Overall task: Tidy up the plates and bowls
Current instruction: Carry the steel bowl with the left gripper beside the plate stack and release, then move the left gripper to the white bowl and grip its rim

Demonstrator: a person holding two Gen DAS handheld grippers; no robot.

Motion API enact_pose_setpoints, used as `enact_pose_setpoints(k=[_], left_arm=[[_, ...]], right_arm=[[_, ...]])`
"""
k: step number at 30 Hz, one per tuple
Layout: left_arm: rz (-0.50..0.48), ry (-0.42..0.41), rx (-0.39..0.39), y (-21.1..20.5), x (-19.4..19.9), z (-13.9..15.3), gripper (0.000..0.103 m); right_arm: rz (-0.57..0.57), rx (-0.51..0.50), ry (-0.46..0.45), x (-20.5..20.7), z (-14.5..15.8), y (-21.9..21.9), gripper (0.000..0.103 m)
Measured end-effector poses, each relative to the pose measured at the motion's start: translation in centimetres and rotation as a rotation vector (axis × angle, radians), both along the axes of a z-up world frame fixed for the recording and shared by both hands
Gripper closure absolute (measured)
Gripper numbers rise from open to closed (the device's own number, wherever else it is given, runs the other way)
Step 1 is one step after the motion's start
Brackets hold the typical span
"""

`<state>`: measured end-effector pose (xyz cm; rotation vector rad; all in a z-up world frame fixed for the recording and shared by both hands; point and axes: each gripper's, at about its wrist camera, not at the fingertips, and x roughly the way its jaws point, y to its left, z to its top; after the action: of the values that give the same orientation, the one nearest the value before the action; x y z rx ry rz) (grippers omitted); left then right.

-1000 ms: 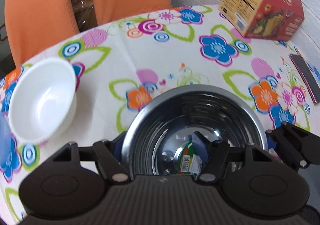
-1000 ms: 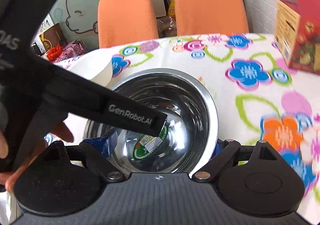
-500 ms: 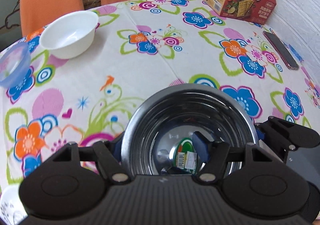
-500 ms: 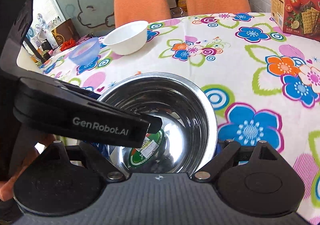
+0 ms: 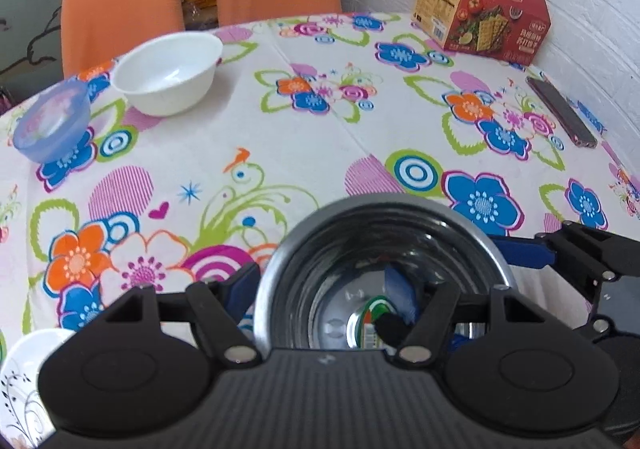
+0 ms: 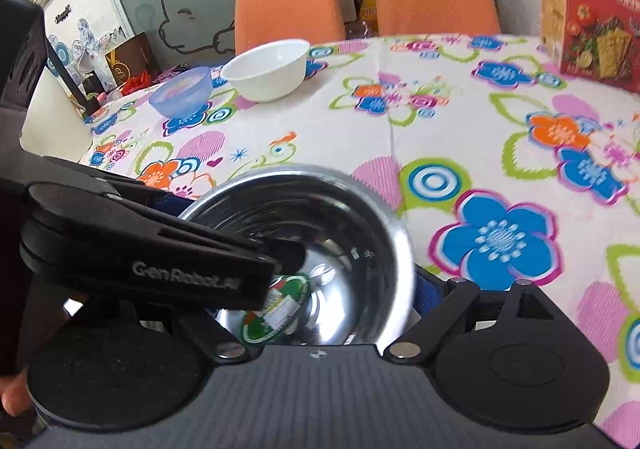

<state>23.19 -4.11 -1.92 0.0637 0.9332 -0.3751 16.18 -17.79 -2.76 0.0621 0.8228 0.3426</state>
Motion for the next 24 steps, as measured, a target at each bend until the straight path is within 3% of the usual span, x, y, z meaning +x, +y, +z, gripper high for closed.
enact_pose_setpoints(k=[5,9,15,21,24], left_arm=[[0.036,-0.131,0.010,1.3,-0.6,3.8,0.035],[0.103,-0.226,0.021,3.2,-0.4,6.4,0.034],[0.148,-0.288,0.000,6.2,0.7,10.2,0.034],[0.187,-0.405,-0.066,9.4,3.6,18.6,0.032],[0.190,-0.470,-0.093,10.5,5.4,20.6,0.029]], right_arm=[[-0.049,-0.055,-0.145,-1.4,3.0,-1.4,0.026],[-0.078,-0.079,-0.330,-2.3,6.7,-1.8,0.026],[-0.040,-0.049,-0.620,-2.1,12.5,-2.1,0.026],[0.055,0.023,-0.668,2.7,19.2,-1.5,0.026],[0.095,0.011,-0.724,5.3,21.4,-0.1,0.026]])
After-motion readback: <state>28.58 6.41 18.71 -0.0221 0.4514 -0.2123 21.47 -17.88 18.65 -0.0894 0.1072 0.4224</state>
